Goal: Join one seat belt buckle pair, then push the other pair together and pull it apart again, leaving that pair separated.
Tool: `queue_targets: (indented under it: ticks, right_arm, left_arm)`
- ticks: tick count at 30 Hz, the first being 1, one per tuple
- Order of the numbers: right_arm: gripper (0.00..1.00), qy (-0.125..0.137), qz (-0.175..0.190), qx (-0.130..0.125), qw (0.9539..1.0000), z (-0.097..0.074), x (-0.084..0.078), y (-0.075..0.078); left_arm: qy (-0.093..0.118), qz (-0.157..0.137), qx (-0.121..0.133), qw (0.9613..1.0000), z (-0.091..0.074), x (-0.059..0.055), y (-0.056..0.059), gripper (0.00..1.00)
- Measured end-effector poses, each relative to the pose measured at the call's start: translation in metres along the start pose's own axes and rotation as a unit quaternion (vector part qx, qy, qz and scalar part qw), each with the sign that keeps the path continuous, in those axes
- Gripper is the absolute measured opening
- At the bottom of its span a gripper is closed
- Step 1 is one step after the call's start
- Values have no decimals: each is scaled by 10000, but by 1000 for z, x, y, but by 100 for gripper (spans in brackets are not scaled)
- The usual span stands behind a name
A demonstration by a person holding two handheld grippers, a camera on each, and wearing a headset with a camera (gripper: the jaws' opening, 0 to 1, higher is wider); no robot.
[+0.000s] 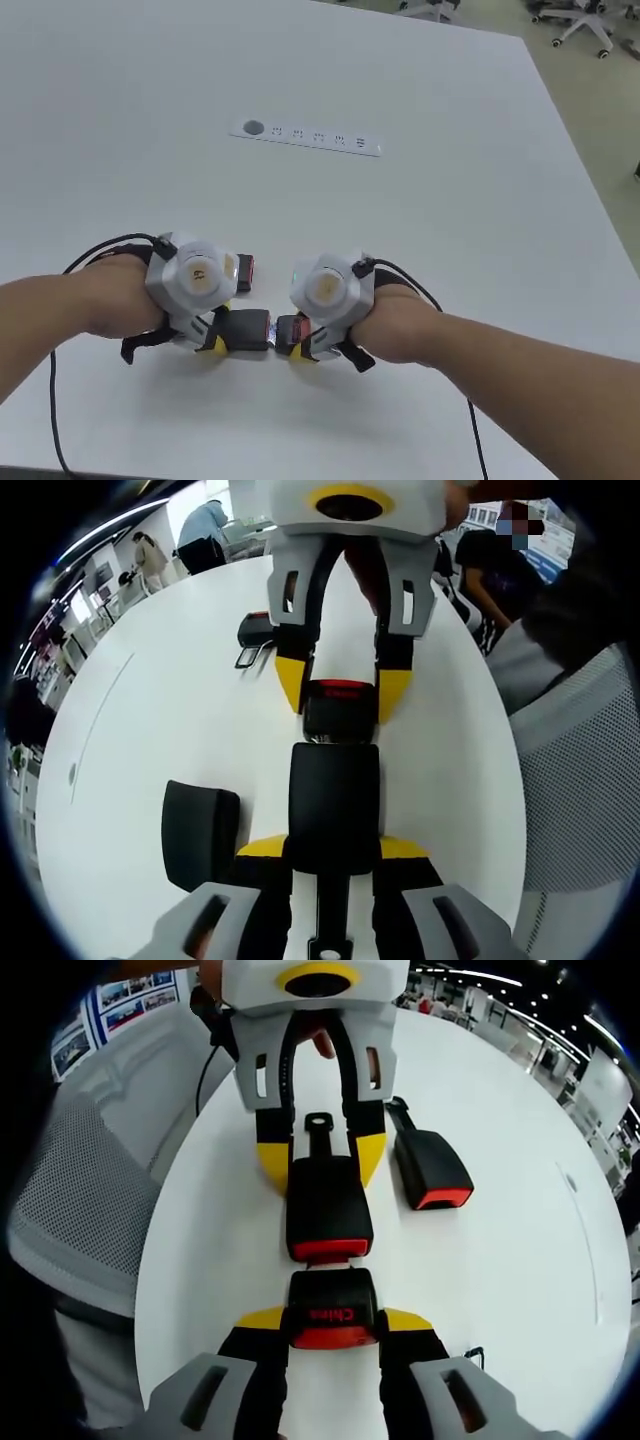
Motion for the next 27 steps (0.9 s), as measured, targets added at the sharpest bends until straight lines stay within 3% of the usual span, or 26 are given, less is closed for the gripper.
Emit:
queue_targets:
  ticks: [7,13,20,27]
  right_arm:
    - [32,27,-73,46,10000,-1,2,1]
    - [33,46,-119,8,9999,-2,3,-1]
    - [36,105,-51,-8,9999,-2,1,-1]
    - [40,287,-79,-34,9996,-13,7,-4]
  left_arm:
    - [6,-168,14,9999,0,0,0,32]
    - [-78,-134,2,9999,1,0,-2,33]
    - [-118,-156,-23,9998,-2,3,5,38]
    - [94,-236,130,9996,-19,5,3,42]
Point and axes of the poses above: the centre of the closed fingertips' face, and the gripper's own axes: z roughly forward along the fingers, y roughly to its right, x roughly out of its top, the point moved 8 cm from there along -z, roughly backward along the fingers, and after that the axes turned 4 degrees about z, right-handed, at the moved point
